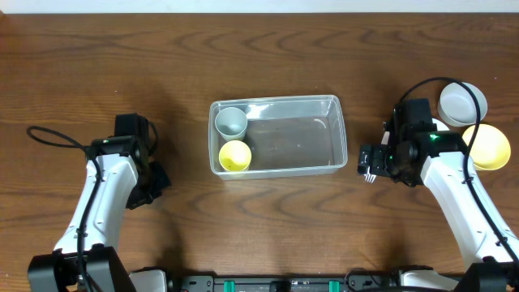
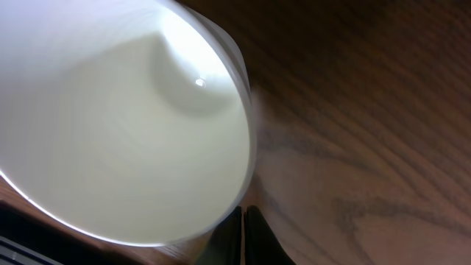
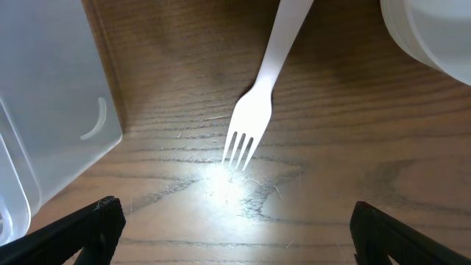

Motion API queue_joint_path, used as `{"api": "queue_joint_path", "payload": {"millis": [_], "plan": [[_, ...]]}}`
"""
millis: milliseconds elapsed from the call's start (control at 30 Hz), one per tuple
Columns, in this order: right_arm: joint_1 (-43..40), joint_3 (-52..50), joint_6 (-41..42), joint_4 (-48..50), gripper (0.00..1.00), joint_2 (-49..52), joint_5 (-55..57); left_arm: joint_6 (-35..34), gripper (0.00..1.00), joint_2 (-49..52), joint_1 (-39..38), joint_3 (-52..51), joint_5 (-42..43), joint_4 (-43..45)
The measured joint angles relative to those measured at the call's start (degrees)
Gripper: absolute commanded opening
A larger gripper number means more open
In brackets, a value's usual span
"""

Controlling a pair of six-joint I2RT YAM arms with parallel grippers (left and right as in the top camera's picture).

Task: Pack container
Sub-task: 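Lower left gripper onto the white cup and grasp it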

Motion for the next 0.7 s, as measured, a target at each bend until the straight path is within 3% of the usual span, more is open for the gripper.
{"api": "queue_joint_path", "payload": {"millis": [133,300,400,467,567,700], "plan": [[0.0,0.0,-0.1,0.4,0.99,0.0,0.0,0.0,0.06,0.0,0.0,0.0,0.0,-0.1],[0.0,0.0,-0.3,1.0,0.99,0.0,0.4,0.9,0.16,0.0,0.0,0.7,0.0,-1.2],[0.0,0.0,-0.4,1.6,0.99,0.0,0.7,1.5,0.17,0.0,0.0,3.1,0.0,-3.0],[0.0,0.0,-0.4,1.8,0.99,0.0,0.7,1.8,0.23,-0.3,0.0,5.6,0.0,-4.1],[0.0,0.0,-0.4,1.8,0.99,0.0,0.9,3.0,0.47,-1.8,0.0,9.2,0.0,-5.5],[0.0,0.0,-0.4,1.8,0.99,0.0,1.1,3.0,0.51,-5.5,0.2,12.4,-0.5,-5.7]]}}
